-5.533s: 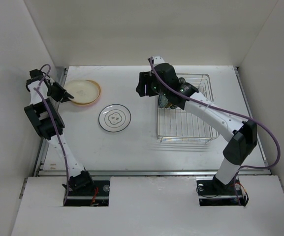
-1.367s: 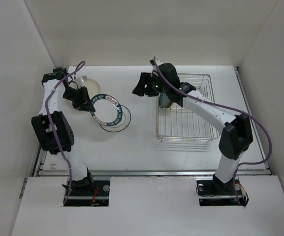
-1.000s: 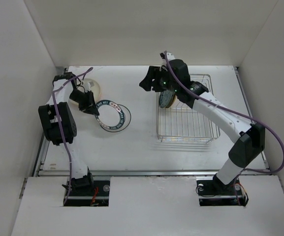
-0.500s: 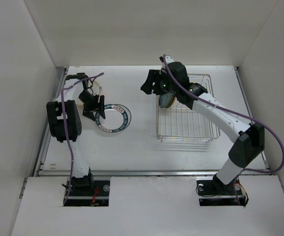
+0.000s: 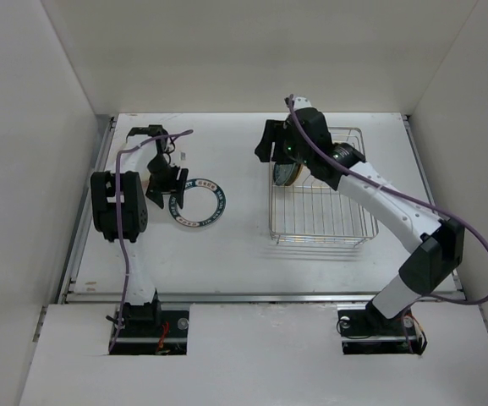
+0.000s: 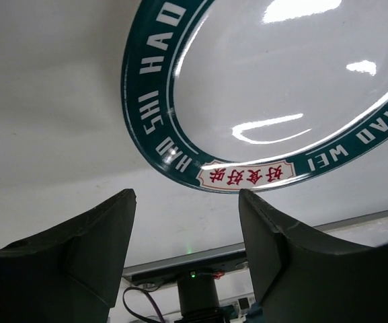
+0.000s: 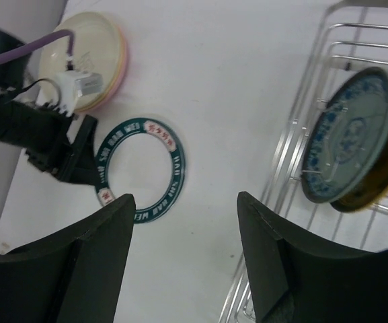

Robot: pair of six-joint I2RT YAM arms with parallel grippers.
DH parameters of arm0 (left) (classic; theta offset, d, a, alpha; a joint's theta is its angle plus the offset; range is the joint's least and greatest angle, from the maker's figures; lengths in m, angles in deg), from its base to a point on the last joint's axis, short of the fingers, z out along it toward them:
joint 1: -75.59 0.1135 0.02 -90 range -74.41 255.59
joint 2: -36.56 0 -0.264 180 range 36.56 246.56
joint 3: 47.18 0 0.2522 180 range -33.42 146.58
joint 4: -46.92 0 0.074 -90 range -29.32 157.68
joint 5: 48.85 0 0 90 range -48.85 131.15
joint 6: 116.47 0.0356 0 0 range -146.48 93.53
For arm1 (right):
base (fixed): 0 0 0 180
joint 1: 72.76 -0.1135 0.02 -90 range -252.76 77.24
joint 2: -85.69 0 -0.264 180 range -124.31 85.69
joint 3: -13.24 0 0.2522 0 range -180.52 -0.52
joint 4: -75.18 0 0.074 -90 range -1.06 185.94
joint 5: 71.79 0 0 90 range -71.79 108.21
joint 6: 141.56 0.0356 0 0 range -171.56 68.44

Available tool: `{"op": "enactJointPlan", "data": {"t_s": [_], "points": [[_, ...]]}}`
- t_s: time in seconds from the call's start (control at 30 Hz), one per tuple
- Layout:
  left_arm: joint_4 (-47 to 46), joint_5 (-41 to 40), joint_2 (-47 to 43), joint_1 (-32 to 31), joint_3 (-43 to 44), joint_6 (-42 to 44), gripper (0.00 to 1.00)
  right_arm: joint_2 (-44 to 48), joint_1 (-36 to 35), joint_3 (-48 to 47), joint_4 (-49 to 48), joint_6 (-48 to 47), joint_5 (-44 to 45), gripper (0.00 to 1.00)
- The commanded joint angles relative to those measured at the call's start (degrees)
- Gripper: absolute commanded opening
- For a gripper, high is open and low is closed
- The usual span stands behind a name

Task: Unload the plates from the dish rack

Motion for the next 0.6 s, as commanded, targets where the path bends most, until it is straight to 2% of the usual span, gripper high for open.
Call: {"op": "enactJointPlan", "data": {"t_s": [0.0, 0.07, 0.1, 0.17, 0.37, 0.57], "points": [[2.08, -2.62, -4.24, 0.33, 2.71, -0.16, 0.60, 2.73, -0.29, -2.09, 5.85, 1.40, 14.31, 0.68], [2.08, -3.15, -6.70, 0.33, 2.71, -0.16, 0.60, 2.73, 0.32, -3.31, 10.06, 2.45, 19.53, 0.68], [2.08, -3.15, -7.57, 0.33, 2.71, -0.16, 0.60, 2.12, 1.54, -3.32, 11.39, 2.46, 23.99, 0.66], [2.08, -3.15, -10.21, 0.33, 3.42, -0.16, 0.60, 0.64, 2.95, -4.63, 14.55, 3.77, 26.32, 0.59], [3.13, -1.48, -16.45, 0.33, 5.35, -1.21, 0.60, -3.68, 7.71, -6.30, 14.40, 4.30, 25.18, 0.43], [4.28, -0.95, -20.05, 0.33, 4.65, -1.22, 0.60, -11.68, 10.69, -9.73, 14.40, 5.09, 23.95, 0.42]]}}
